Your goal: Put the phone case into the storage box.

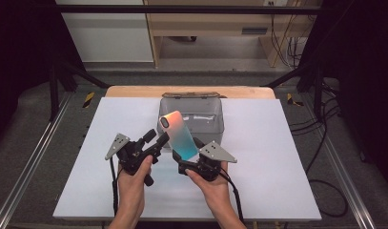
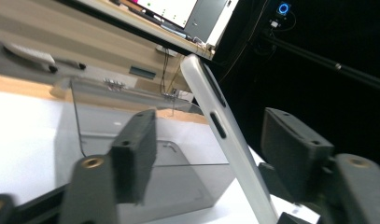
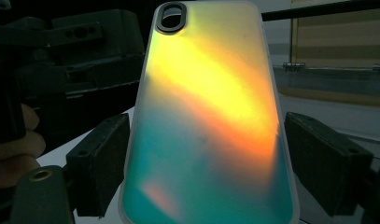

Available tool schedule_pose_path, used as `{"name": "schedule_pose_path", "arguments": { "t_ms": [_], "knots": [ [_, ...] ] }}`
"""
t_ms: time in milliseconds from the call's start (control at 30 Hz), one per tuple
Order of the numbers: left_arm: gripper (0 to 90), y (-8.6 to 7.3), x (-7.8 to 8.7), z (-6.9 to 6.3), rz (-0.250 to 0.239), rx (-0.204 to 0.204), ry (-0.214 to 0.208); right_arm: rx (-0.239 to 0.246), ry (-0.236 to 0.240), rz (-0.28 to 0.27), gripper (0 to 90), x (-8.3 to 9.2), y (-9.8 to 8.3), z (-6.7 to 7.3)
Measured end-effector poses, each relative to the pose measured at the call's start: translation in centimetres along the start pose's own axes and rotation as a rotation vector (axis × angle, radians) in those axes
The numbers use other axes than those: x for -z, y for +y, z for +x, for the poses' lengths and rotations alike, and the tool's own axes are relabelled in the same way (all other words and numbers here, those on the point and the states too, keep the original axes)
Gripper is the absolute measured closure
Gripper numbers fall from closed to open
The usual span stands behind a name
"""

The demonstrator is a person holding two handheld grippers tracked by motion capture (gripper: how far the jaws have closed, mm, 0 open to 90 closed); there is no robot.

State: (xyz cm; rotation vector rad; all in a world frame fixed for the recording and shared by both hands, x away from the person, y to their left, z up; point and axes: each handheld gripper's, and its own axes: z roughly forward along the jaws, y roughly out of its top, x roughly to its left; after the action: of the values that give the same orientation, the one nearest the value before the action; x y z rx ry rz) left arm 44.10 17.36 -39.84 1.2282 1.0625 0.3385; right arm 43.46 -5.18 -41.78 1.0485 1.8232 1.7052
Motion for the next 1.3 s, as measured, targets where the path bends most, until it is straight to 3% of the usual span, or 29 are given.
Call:
{"name": "schedule_pose_path", "arguments": {
  "t_ms": [67, 233, 367, 533, 733, 1067, 1167, 1200, 1300],
  "knots": [
    [48.1, -0.3, -0.1, 0.0, 0.003, 0.041, -0.02, -0.005, -0.006, -0.003, 17.2, 0.0, 0.0, 0.3],
    [60.7, -0.6, -0.1, 0.0, 0.008, 0.076, -0.046, 0.003, -0.011, -0.013, 17.2, -0.1, -0.2, 0.8],
    [71.2, -0.7, 0.0, 0.0, 0.003, 0.097, -0.041, 0.002, -0.019, -0.006, 17.2, -0.3, -0.4, 1.2],
    [74.6, -0.9, 0.1, 0.1, -0.004, 0.129, -0.042, -0.014, -0.025, 0.005, 17.2, -0.6, -0.8, 1.5],
    [79.7, -1.2, 0.2, -0.1, 0.011, 0.112, -0.05, -0.051, -0.034, 0.038, 17.2, -1.1, -1.8, 1.9],
    [81.2, -1.1, 0.4, 0.2, 0.025, 0.074, -0.08, -0.075, 0.004, 0.054, 16.8, -1.4, -2.0, 1.7],
    [81.2, -1.0, 0.4, 0.4, 0.022, 0.082, -0.085, -0.069, 0.017, 0.066, 15.9, -1.5, -1.9, 1.6],
    [81.2, -0.9, 0.4, 0.5, 0.023, 0.075, -0.081, -0.048, 0.022, 0.075, 10.3, -1.4, -1.9, 1.5],
    [81.2, -0.4, 0.4, 0.8, 0.02, 0.061, -0.066, -0.028, 0.028, 0.083, 7.4, -1.3, -1.8, 1.4]
  ]
}}
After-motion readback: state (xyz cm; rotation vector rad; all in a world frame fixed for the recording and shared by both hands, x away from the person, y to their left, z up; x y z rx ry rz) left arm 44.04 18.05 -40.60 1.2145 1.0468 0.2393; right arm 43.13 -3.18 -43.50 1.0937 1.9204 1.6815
